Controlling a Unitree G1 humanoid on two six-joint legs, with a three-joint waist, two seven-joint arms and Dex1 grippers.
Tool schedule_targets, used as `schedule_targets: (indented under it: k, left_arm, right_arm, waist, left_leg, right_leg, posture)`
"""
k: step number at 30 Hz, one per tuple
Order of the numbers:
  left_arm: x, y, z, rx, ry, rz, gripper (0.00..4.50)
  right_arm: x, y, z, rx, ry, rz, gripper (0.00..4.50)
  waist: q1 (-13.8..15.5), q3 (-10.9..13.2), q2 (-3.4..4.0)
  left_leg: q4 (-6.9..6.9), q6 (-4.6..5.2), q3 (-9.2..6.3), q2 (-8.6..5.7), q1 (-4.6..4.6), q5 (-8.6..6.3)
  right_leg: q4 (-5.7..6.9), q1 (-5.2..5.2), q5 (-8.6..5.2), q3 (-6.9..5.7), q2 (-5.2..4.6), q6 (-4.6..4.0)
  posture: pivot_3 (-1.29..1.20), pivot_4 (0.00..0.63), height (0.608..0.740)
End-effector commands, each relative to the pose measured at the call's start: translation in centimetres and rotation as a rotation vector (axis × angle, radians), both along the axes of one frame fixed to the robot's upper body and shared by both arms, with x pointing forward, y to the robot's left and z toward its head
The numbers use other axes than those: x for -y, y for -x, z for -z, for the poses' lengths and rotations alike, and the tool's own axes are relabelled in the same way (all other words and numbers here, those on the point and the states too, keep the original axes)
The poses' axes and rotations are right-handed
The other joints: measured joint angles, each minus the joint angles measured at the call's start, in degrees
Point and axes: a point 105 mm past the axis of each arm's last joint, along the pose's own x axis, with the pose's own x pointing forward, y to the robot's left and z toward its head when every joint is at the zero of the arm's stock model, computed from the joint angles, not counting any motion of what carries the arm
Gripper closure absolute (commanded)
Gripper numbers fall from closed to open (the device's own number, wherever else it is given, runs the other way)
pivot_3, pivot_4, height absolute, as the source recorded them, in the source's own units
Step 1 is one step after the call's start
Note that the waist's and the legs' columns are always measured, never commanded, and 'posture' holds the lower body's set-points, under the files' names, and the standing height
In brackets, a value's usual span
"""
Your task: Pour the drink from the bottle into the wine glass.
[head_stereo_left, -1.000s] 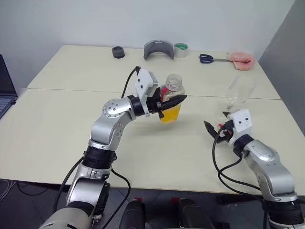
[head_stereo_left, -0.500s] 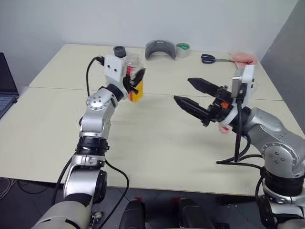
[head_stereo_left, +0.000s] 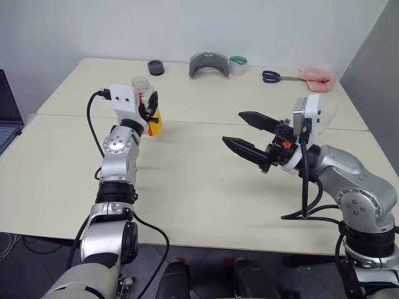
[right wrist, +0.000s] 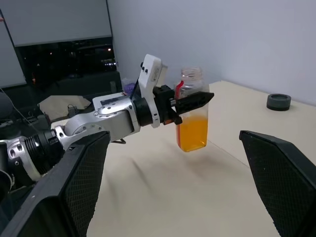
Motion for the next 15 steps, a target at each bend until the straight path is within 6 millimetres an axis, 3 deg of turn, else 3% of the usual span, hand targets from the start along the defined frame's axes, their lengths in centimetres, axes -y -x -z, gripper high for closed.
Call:
schedule_targets:
  k: [1,9,15]
  left_arm:
    - [0.2,0.5,-0.9,0.067,-0.013,0.021,2.7]
    - [-0.2,0.7,1.1,0.041,0.006,0.023,2.7]
    - [-0.6,0.7,1.5,0.032,0.006,0.014,2.7]
  right_arm:
    - [-0.2,0.5,-1.2,0.056,-0.009,-0.013,0.03]
    - [-0.4,0.6,-1.5,0.059,-0.016,-0.01,0.03]
    - [-0.4,0.5,-1.5,0.063,-0.015,-0.004,0.03]
  waist:
    - [0.0,0.0,0.0]
    - [0.0,0.0,0.0]
    - [0.0,0.0,0.0]
  left_leg:
    - [0.0,0.0,0.0,0.0,0.0,0.0]
    - [0.0,0.0,-0.01,0.01,0.0,0.0]
    - [0.0,0.0,0.0,0.0,0.0,0.0]
  right_leg:
    - [0.0,0.0,0.0,-0.01,0.0,0.0]
    - [0.0,0.0,0.0,-0.01,0.0,0.0]
    - [0.0,0.0,0.0,-0.01,0.0,0.0]
  posture:
    - [0.0,0.15,0.74]
    - [0.0,0.15,0.74]
    - [0.0,0.15,0.74]
